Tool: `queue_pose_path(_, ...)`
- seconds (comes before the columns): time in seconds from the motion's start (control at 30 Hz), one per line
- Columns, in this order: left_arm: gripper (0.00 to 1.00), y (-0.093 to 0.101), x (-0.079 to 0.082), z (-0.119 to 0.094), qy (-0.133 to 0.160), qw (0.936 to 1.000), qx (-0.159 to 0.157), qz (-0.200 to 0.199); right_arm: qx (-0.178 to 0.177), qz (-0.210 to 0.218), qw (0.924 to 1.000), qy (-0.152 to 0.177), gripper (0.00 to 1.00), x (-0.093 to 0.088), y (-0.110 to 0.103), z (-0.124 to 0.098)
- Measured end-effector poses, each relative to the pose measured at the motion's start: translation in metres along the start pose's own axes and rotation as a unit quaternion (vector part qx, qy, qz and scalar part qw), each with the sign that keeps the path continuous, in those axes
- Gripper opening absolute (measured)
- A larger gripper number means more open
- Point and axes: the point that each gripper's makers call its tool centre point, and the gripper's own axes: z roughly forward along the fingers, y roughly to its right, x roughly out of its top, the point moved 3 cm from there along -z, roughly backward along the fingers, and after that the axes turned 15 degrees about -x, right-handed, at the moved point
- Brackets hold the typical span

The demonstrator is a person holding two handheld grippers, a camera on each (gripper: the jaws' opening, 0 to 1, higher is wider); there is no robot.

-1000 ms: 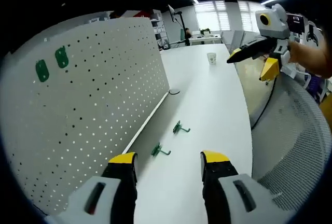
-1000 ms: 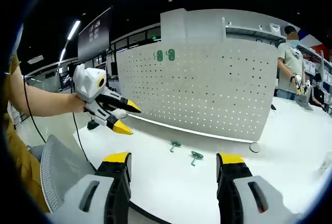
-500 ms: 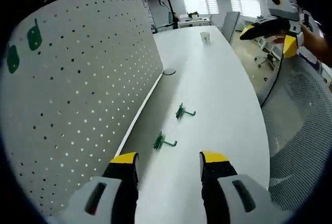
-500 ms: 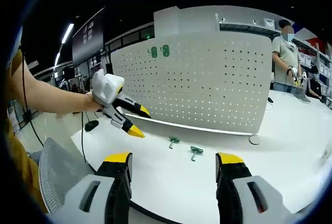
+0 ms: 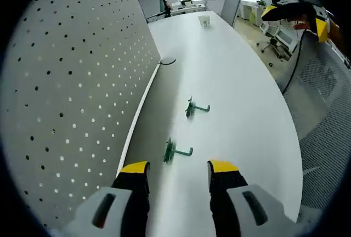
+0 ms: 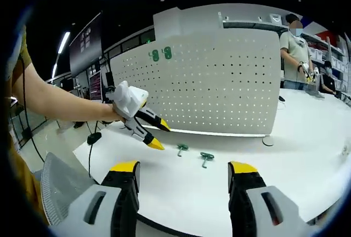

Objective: Insert the hook assembly into the mounting plate slot until the hook locks in place.

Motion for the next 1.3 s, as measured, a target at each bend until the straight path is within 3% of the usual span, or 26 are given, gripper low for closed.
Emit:
queue_pose_path(0.47,0.42,-0.018,-0.006,0.029,-0.034,0.9987,-0.034,0.015,-0.012,0.014,0.9998,-0.003,0.63,0.0,0.005,0.003)
queue_pose_path(1.3,0.37,-0.034,-0.014,0.05,-0.07,0.9955,-0.062,0.015,-0.022,0.022,0.9995,-0.005,0.62,-0.001,0.014,0.001)
